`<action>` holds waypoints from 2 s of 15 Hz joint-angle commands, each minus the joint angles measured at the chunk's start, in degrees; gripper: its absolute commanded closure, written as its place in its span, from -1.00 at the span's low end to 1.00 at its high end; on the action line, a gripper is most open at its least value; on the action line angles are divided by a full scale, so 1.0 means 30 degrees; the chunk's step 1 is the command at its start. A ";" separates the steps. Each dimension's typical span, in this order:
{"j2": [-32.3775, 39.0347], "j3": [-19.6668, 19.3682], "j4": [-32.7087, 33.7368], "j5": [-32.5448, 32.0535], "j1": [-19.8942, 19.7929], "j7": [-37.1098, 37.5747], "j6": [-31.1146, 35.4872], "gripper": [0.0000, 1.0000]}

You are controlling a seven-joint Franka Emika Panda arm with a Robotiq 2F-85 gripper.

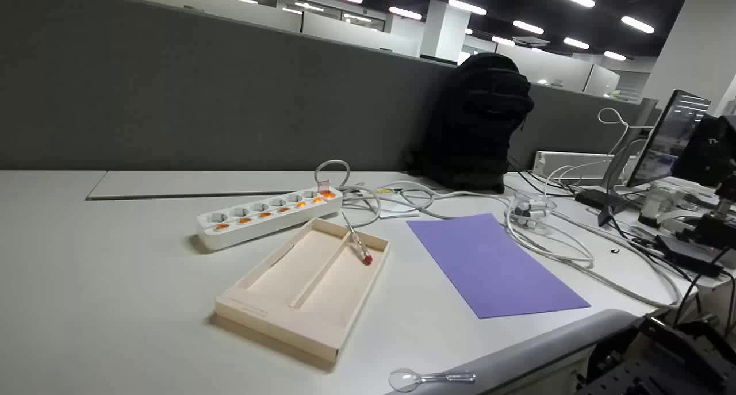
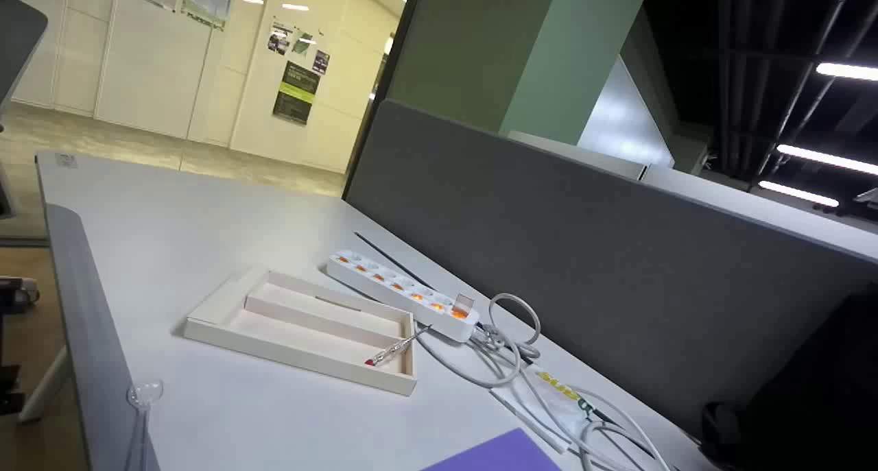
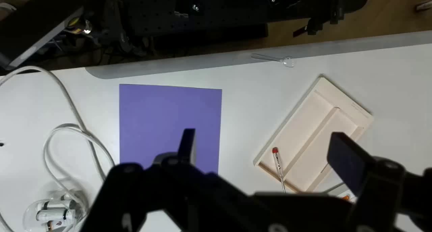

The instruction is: Remove the pen from the wooden tray.

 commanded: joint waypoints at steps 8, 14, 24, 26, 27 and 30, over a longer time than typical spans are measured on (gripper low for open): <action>0.0034 0.0052 0.0068 0.0026 -0.0080 -0.0039 -0.0023 -1.00; 0.0034 0.0053 0.0068 0.0026 -0.0079 -0.0040 -0.0023 -1.00; 0.1767 0.2544 -0.2328 -0.2127 0.0697 0.0962 0.4802 -1.00; 0.3175 0.3100 -0.3182 -0.2953 0.0785 0.1623 0.7576 -1.00; 0.3943 0.3316 -0.3444 -0.3381 0.0798 0.2020 0.8657 -1.00; 0.6645 0.3982 -0.4006 -0.4467 0.0977 0.3515 1.1525 -1.00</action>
